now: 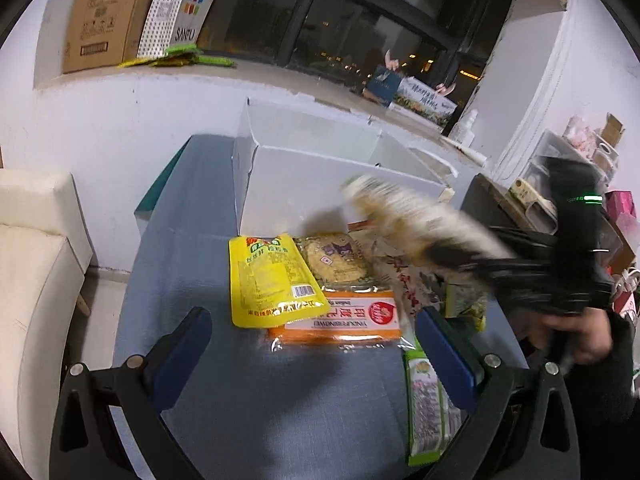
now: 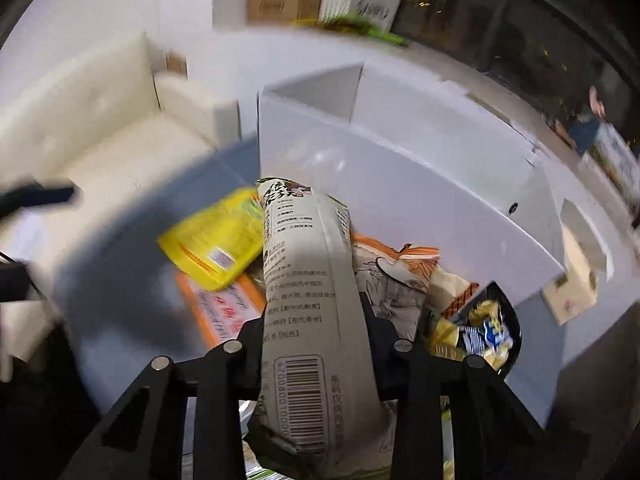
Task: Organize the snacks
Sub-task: 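Grasp the long white snack bag with the right gripper, then grasp the yellow bean snack with the left gripper while the right gripper carries the white bag to the box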
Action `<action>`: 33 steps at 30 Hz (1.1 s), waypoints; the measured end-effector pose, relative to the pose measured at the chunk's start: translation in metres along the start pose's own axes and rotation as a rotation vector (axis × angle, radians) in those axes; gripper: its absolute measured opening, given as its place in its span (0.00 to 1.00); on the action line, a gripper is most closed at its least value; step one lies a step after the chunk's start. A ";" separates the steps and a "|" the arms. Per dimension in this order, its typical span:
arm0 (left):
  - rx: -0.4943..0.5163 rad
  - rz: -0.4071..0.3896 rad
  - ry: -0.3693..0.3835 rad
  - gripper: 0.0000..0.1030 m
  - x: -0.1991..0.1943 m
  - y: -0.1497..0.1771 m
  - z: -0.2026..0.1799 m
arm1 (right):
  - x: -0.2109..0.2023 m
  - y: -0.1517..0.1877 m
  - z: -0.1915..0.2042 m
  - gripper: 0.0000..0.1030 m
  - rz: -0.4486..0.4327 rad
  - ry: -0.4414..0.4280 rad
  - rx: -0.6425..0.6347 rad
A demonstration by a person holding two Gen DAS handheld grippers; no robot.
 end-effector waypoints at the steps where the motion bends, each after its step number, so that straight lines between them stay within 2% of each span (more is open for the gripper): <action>1: -0.003 0.013 -0.010 1.00 0.006 -0.001 0.001 | -0.013 0.000 -0.004 0.36 -0.042 -0.007 0.047; 5: -0.006 0.068 -0.070 1.00 0.040 -0.010 0.004 | -0.059 0.006 -0.017 0.36 -0.173 -0.011 0.180; 10: -0.003 0.122 -0.151 1.00 0.097 -0.024 0.015 | -0.101 0.024 -0.027 0.36 -0.296 0.039 0.305; 13: -0.009 0.164 -0.231 1.00 0.129 -0.028 0.027 | -0.117 0.035 -0.032 0.36 -0.331 0.078 0.338; 15: -0.005 0.185 -0.278 1.00 0.143 -0.027 0.033 | -0.123 0.042 -0.033 0.35 -0.348 0.070 0.364; 17: 0.005 0.199 -0.305 0.94 0.154 -0.025 0.038 | -0.121 0.048 -0.032 0.35 -0.340 0.071 0.371; 18: 0.021 0.186 -0.295 0.88 0.154 -0.026 0.034 | -0.119 0.051 -0.032 0.35 -0.336 0.070 0.375; 19: 0.015 0.183 -0.280 0.68 0.151 -0.028 0.032 | -0.116 0.053 -0.032 0.35 -0.332 0.064 0.382; 20: 0.015 0.184 -0.286 0.61 0.149 -0.029 0.032 | -0.112 0.055 -0.032 0.35 -0.329 0.059 0.388; 21: 0.013 0.183 -0.268 0.57 0.147 -0.029 0.031 | -0.109 0.058 -0.032 0.35 -0.323 0.053 0.391; 22: 0.012 0.180 -0.219 0.51 0.144 -0.028 0.028 | -0.107 0.061 -0.032 0.35 -0.318 0.050 0.394; 24: 0.017 0.164 -0.204 0.48 0.136 -0.027 0.028 | -0.104 0.066 -0.032 0.35 -0.315 0.045 0.400; 27: 0.033 0.113 -0.129 0.46 0.112 -0.025 0.017 | -0.101 0.067 -0.032 0.35 -0.315 0.044 0.401; 33: 0.077 -0.057 0.004 0.46 0.041 -0.046 -0.023 | -0.096 0.058 -0.035 0.35 -0.311 0.044 0.398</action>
Point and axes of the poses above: each gripper's, at about its wrist camera, not at the fingertips, and x roughly the way its jaws point, z to its left, y to its underside, the point moved 10 cm from there along x, roughly the way its jaws point, and after that the axes turned 15 degrees about -x, right-handed, at the moved point
